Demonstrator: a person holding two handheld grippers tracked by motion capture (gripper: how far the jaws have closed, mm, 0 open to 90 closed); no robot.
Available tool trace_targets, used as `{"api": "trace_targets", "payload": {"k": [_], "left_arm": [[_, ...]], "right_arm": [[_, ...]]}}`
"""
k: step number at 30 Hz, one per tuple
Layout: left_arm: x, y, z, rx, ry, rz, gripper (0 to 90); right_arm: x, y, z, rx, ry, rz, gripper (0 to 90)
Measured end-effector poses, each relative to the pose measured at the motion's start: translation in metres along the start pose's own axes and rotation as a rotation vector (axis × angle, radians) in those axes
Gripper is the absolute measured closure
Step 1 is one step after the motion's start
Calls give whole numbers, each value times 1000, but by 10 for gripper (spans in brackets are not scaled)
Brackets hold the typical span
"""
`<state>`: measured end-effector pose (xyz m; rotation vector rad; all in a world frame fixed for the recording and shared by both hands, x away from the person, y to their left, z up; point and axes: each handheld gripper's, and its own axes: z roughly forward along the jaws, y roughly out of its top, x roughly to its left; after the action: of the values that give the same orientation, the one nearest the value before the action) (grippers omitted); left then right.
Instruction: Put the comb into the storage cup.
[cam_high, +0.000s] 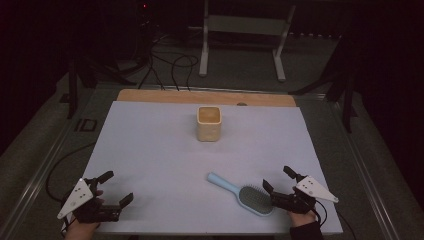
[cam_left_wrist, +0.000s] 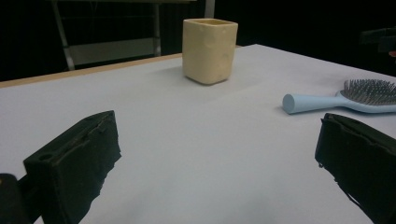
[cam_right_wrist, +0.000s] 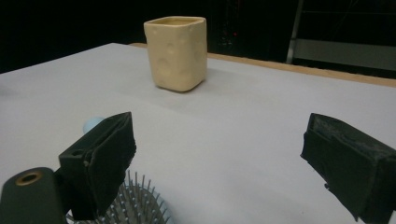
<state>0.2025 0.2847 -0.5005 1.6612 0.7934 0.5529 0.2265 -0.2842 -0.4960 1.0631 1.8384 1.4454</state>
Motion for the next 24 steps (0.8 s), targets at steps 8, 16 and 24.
{"api": "trace_targets", "payload": {"k": [8, 16, 24], "left_arm": [[0, 0, 1, 2, -4, 0, 0], [-1, 1, 1, -4, -11, 3, 0], [0, 1, 1, -1, -9, -6, 0]], "right_arm": [[-1, -1, 0, 6, -12, 10, 91], [1, 1, 1, 18, -30, -1, 91], [3, 6, 0, 13, -33, -9, 91]]}}
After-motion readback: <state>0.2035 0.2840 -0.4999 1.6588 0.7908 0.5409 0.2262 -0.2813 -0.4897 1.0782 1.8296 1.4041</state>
